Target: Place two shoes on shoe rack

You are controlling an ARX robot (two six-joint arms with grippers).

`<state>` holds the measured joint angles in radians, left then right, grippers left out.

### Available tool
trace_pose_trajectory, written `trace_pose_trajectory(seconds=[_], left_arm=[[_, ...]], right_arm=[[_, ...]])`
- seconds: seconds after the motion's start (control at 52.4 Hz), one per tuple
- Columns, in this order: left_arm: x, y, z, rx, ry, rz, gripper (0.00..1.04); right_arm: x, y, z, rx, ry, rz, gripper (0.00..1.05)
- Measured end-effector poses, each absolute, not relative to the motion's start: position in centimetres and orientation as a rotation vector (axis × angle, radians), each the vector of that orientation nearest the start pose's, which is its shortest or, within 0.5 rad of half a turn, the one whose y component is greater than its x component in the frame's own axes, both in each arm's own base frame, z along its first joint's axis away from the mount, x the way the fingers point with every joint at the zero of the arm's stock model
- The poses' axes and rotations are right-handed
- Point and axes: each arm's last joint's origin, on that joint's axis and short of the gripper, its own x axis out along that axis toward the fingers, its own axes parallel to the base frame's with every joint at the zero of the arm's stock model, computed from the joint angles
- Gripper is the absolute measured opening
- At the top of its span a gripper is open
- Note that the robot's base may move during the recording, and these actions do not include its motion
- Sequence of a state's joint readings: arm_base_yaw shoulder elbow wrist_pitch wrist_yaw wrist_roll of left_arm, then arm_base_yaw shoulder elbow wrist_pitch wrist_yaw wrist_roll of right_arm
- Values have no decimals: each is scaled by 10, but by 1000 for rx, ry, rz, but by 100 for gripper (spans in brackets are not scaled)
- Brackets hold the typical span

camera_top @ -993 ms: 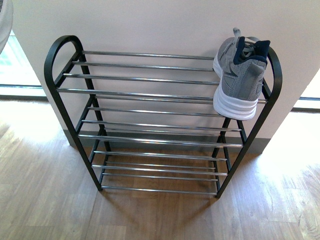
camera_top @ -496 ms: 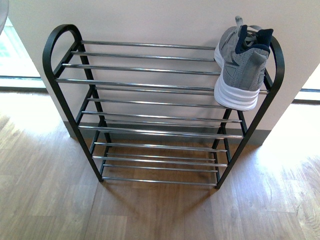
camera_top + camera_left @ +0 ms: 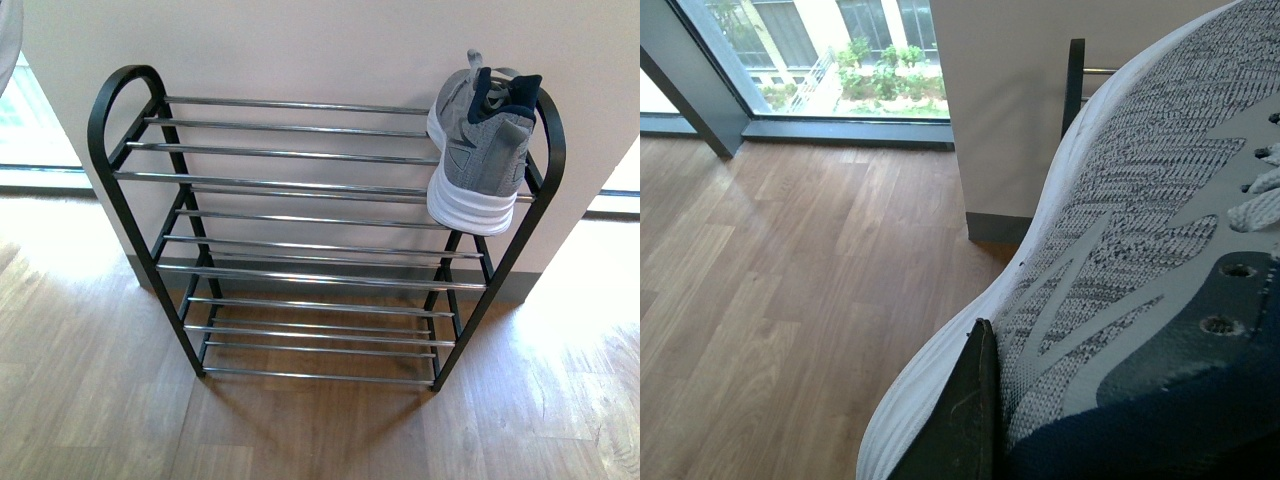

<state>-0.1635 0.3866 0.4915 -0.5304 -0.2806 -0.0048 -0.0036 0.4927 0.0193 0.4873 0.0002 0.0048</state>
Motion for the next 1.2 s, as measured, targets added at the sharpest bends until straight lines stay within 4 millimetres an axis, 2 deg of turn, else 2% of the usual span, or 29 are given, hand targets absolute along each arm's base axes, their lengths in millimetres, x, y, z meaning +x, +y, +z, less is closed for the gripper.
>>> trace_pose_trajectory(seconds=[0.955,1.069,1.203], left_arm=[[100,-8,249,89,415,116,1],[100,-8,249,89,415,117,1],[100,-8,249,89,415,115,1]], right_arm=[[108,0,173,5,-20,-4,1],[98,0,169,4,-7,-4,1],[97,0,170,4,-14,-4,1]])
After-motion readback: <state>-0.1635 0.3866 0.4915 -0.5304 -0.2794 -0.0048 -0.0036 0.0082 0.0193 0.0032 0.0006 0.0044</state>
